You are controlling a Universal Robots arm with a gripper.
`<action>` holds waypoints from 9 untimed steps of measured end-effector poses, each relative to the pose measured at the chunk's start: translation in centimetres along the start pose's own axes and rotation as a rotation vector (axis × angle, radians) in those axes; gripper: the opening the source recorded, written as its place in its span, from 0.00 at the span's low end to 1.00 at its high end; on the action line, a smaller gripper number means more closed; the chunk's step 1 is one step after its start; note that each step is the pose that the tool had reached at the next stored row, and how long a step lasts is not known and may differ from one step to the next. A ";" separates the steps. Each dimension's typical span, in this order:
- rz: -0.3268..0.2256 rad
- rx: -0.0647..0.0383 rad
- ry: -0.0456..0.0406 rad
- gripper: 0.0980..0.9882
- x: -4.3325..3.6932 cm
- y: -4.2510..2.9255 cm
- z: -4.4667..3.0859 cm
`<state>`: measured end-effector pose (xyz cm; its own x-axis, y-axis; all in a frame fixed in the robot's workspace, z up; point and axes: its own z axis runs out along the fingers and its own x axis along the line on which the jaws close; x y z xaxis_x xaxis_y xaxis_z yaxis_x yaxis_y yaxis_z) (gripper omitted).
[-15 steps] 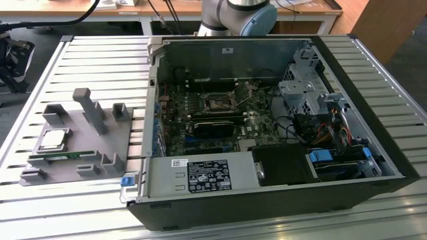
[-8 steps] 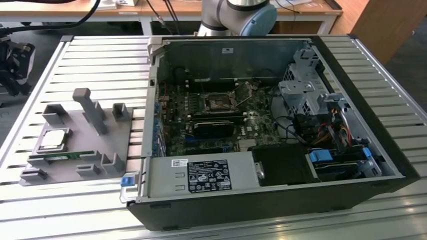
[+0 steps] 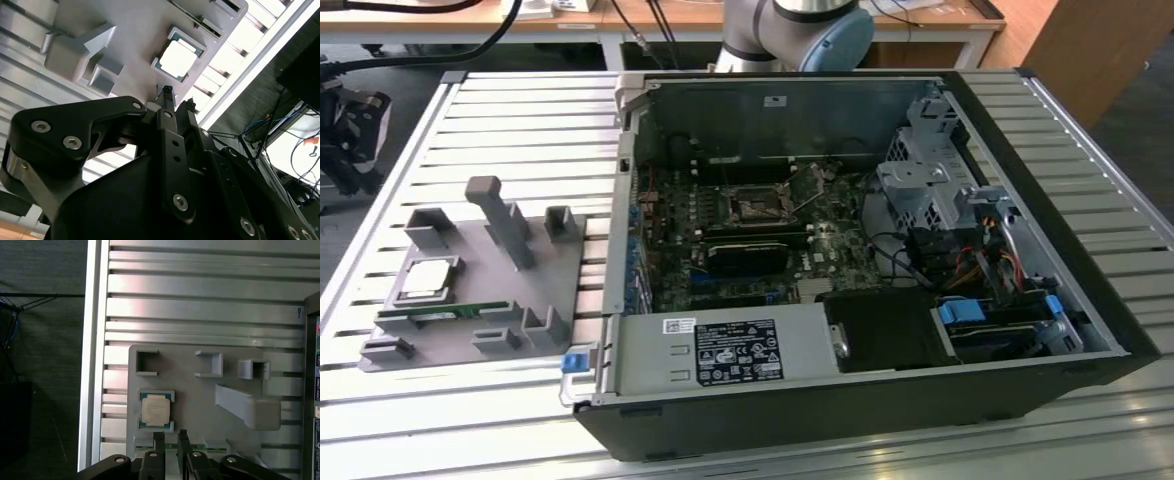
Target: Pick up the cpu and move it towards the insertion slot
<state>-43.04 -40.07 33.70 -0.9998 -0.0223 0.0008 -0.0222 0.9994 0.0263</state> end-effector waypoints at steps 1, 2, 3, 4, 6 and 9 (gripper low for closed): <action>0.000 0.000 -0.0001 0.17 0.03 0.00 0.05; 0.000 0.000 0.0000 0.17 0.06 0.00 0.09; 0.000 0.000 0.0000 0.17 0.09 0.00 0.14; 0.000 0.000 -0.0001 0.17 0.12 0.00 0.19; 0.000 0.000 0.0000 0.17 0.17 0.00 0.29; 0.000 0.000 0.0000 0.17 0.25 -0.01 0.43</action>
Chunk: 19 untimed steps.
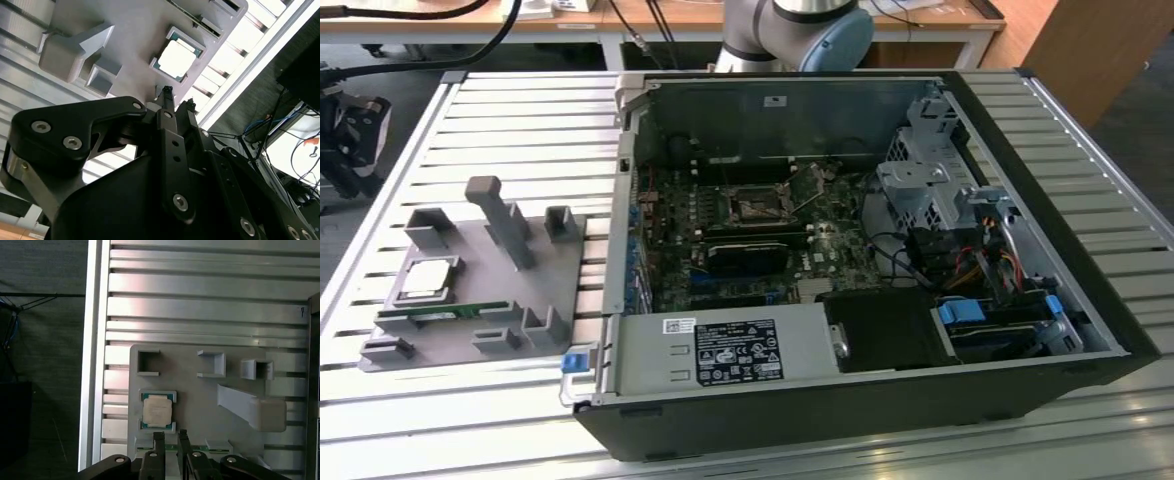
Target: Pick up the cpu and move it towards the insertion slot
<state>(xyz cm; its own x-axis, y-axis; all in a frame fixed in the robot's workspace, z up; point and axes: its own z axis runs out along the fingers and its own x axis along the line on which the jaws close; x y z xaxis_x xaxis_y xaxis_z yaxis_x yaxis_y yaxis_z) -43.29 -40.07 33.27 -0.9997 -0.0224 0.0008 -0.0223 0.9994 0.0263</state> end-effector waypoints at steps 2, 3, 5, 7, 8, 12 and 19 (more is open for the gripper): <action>0.000 0.000 0.0000 0.17 0.04 0.00 0.09; 0.000 0.000 0.0000 0.17 0.06 0.00 0.13; 0.000 0.000 0.0000 0.17 0.10 0.00 0.21; 0.000 0.000 -0.0001 0.17 0.15 -0.01 0.29; 0.000 0.000 0.0000 0.17 0.18 -0.01 0.33; 0.000 0.000 0.0000 0.17 0.26 -0.01 0.47; 0.000 0.000 -0.0001 0.17 0.42 -0.01 0.72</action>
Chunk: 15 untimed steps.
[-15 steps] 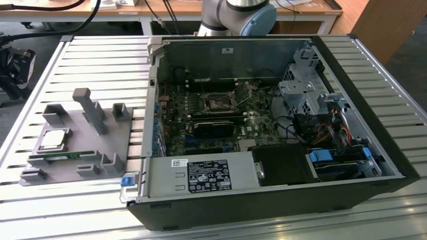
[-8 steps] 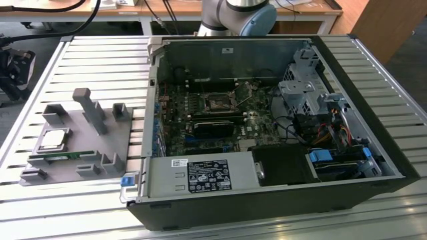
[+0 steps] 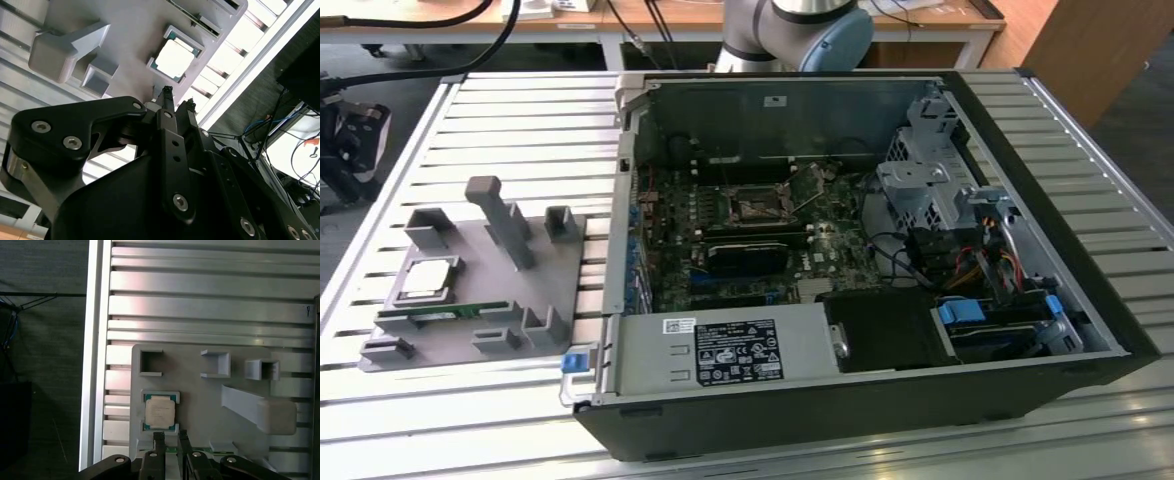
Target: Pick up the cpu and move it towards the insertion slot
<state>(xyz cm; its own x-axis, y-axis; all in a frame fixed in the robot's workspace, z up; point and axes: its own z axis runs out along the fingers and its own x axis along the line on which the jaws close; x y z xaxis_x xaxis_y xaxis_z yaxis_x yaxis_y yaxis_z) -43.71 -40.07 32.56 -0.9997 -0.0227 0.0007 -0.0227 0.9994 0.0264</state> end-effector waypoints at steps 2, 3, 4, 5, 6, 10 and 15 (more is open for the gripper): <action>0.000 0.000 0.0000 0.17 0.05 0.00 0.07; 0.000 0.000 0.0001 0.17 0.07 0.00 0.10; 0.000 0.000 0.0000 0.17 0.09 0.00 0.14; 0.000 0.000 0.0000 0.17 0.11 -0.01 0.18; 0.000 0.000 0.0000 0.17 0.14 -0.01 0.22; 0.000 0.000 0.0001 0.17 0.22 -0.01 0.37; 0.000 0.000 0.0001 0.17 0.31 -0.01 0.55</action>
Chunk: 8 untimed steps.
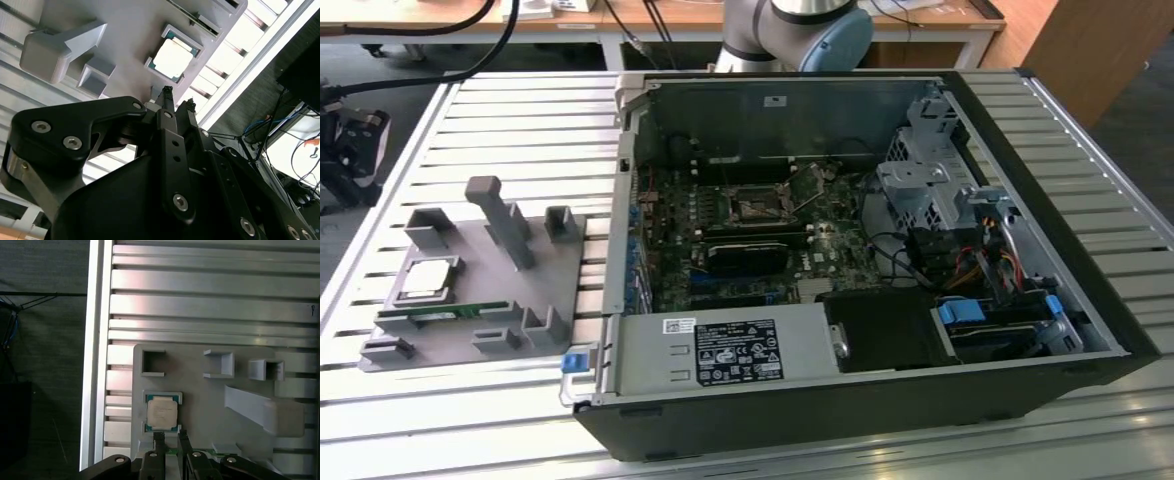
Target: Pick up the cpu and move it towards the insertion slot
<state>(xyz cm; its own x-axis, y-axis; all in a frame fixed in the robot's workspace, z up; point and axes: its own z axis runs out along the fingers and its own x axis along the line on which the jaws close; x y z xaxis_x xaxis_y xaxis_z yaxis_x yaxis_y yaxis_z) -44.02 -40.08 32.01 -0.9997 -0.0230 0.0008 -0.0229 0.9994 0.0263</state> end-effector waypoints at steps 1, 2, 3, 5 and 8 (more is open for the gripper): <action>0.000 0.000 -0.0001 0.17 0.02 0.00 0.04; 0.000 0.000 0.0000 0.17 0.04 0.00 0.07; 0.000 0.000 0.0000 0.17 0.06 0.00 0.11; 0.000 0.000 0.0000 0.17 0.10 0.00 0.17; 0.000 0.000 0.0001 0.17 0.15 0.00 0.27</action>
<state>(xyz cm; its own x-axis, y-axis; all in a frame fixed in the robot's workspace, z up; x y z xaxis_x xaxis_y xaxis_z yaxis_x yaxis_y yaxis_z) -44.18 -40.08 31.74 -0.9997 -0.0232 0.0009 -0.0232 0.9994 0.0263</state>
